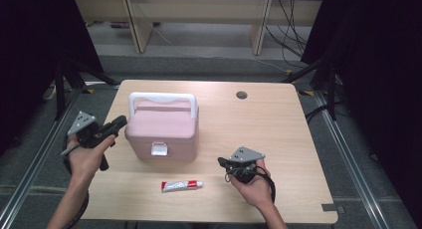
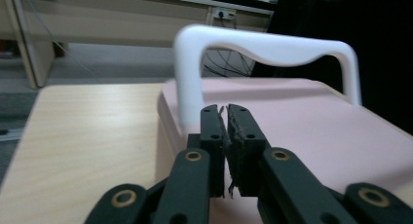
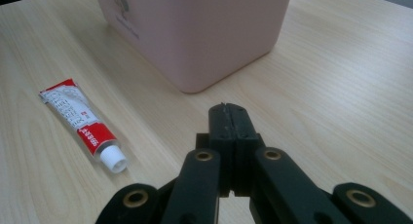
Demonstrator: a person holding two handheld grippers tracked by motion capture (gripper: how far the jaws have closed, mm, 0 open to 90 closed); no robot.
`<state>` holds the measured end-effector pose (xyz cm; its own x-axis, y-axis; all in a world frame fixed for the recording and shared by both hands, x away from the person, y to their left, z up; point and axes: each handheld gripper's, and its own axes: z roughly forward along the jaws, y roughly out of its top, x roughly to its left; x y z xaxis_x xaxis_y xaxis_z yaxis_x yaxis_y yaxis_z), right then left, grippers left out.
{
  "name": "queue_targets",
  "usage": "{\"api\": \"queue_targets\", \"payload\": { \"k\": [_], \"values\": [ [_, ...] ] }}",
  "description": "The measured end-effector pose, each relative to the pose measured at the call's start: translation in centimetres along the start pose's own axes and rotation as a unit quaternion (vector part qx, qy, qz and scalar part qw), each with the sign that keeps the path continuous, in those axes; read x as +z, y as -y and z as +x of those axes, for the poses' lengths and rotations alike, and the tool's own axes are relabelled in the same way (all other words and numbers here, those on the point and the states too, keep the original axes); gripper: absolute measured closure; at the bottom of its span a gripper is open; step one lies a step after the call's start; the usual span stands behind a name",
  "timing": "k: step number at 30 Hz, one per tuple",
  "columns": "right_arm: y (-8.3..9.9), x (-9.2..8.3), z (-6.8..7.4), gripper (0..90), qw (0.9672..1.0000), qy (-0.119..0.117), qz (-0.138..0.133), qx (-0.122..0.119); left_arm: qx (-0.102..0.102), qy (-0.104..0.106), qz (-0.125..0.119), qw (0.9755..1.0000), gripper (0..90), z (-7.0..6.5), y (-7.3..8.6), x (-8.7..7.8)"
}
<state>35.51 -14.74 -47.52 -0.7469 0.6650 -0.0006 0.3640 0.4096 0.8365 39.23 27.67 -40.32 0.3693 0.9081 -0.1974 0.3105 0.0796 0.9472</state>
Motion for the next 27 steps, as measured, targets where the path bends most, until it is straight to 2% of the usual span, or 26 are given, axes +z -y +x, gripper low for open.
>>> {"api": "queue_targets", "payload": {
  "k": [2,3,4,5,6,7,8,9,10,11,12,13,15,17,18,22,25,26,27],
  "values": [
    [-0.2,0.0,0.2,90.0,1.0000,-0.002,0.000,0.004,0.003,-0.008,0.010,0.9999,79.8,0.3,-0.8,1.2],
    [-0.2,0.1,0.2,90.0,1.0000,-0.002,-0.002,0.002,0.005,-0.013,0.020,0.9997,74.8,0.3,-1.2,1.9],
    [-0.3,0.0,0.2,90.0,0.9999,0.001,0.001,0.011,0.001,-0.012,0.032,0.9994,68.2,0.4,-1.5,2.5],
    [-0.4,0.1,0.1,90.0,1.0000,0.003,-0.008,-0.001,-0.005,-0.011,0.031,0.9994,63.5,0.5,-1.8,3.0],
    [-0.4,0.1,0.1,90.0,1.0000,0.001,-0.006,0.000,-0.005,-0.011,0.031,0.9994,62.2,0.5,-1.8,3.0],
    [-0.5,0.2,0.1,90.0,1.0000,-0.003,-0.008,0.004,0.008,-0.027,0.034,0.9991,60.7,0.6,-2.1,3.9],
    [-0.6,0.2,0.1,90.0,0.9999,-0.002,-0.009,0.006,0.005,-0.027,0.038,0.9989,60.0,0.6,-2.3,4.3],
    [-0.7,0.1,0.1,90.0,1.0000,-0.003,-0.007,0.005,-0.006,-0.024,0.041,0.9989,59.5,0.5,-2.4,4.6],
    [-0.7,0.1,0.1,90.0,1.0000,-0.001,-0.010,0.001,-0.033,-0.025,0.046,0.9981,59.3,0.3,-2.4,4.9],
    [-0.8,0.2,0.1,90.0,1.0000,-0.001,-0.009,0.002,-0.003,-0.033,0.044,0.9985,59.8,0.7,-2.6,5.2],
    [-0.9,0.2,0.2,90.0,1.0000,-0.004,-0.007,0.004,-0.003,-0.033,0.044,0.9985,61.0,0.7,-2.6,5.2],
    [-1.0,0.2,0.3,90.0,0.9999,-0.002,-0.006,0.010,-0.009,-0.033,0.048,0.9983,62.2,0.7,-2.7,5.7],
    [-1.1,0.3,0.2,90.0,0.9999,-0.001,-0.014,-0.007,-0.010,-0.035,0.052,0.9980,66.6,0.8,-2.8,5.9],
    [-1.2,0.4,0.2,90.0,0.9999,-0.002,-0.016,-0.006,-0.019,-0.032,0.055,0.9978,69.0,0.8,-2.8,6.1],
    [-1.4,0.5,0.5,90.0,0.9998,-0.010,-0.014,-0.003,-0.023,-0.039,0.062,0.9971,72.0,0.6,-2.9,6.2],
    [-1.7,0.7,0.7,90.0,0.9998,-0.015,-0.014,-0.001,-0.035,-0.042,0.070,0.9960,72.5,0.5,-3.2,6.3],
    [-2.1,0.9,0.8,90.0,0.9997,-0.014,-0.020,-0.004,-0.042,-0.050,0.086,0.9941,72.5,0.3,-3.6,6.3],
    [-2.3,0.9,1.0,90.0,0.9997,-0.018,-0.018,0.007,-0.046,-0.052,0.088,0.9937,72.6,0.3,-3.8,6.3],
    [-2.5,0.9,1.0,90.0,0.9996,-0.018,-0.022,-0.002,-0.047,-0.052,0.090,0.9935,72.6,0.3,-4.0,6.3]
  ]
}}
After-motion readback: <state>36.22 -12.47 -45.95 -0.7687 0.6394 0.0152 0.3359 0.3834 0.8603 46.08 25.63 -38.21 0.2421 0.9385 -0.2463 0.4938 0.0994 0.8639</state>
